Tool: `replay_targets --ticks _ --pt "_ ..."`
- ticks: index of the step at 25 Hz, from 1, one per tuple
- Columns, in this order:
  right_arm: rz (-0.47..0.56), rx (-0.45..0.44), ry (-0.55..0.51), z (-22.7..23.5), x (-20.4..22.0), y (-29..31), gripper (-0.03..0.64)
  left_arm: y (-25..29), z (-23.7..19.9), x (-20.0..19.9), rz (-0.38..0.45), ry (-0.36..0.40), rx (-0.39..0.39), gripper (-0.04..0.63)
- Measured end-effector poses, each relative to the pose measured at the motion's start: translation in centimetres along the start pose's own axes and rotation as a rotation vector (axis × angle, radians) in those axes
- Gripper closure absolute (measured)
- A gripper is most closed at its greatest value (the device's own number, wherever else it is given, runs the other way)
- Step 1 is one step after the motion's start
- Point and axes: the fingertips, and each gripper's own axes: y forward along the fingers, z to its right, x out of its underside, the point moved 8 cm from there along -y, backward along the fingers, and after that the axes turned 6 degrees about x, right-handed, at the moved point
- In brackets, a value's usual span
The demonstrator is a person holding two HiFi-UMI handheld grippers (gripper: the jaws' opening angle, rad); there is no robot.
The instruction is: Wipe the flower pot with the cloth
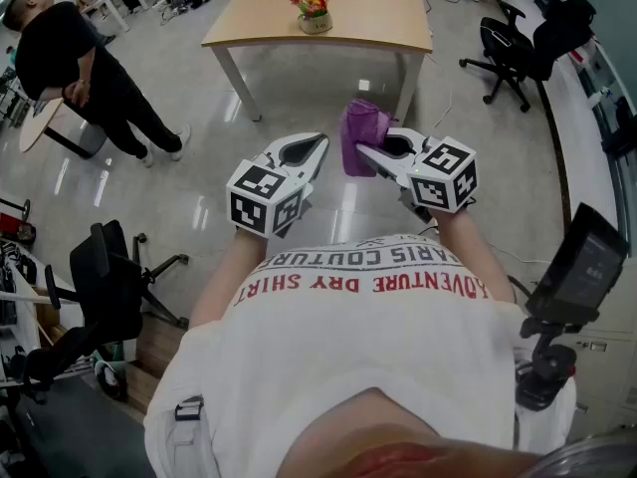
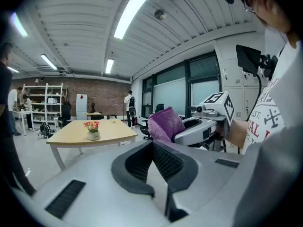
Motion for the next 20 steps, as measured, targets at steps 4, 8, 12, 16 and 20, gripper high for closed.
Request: replay_targets --ticks 4,8,12,16,20 --pt "-0.003 0.000 0.000 -0.4 -0.2 0.1 0.568 -0.4 0.0 0.0 0.001 0.000 0.009 0.594" --pt "-0.005 0.001 0.001 -0.3 -0.2 0.3 0.568 -0.3 -0.3 -0.2 0.002 -0.001 0.010 0.594" --pt "-0.005 0.004 -0.001 -0.2 -0.3 0.3 0.568 -0.1 -0.4 -0.3 -0.005 0.014 0.017 0.594" --pt "0.017 0.012 0.023 0.1 -0.2 -0.3 0.568 0.2 -0.1 -0.1 -0.003 0.026 0.014 0.594" --pt "0.033 0.010 0.056 1.0 -0.1 -0.7 0.568 0.3 -0.3 -0.3 0.003 0.025 0.011 0.594"
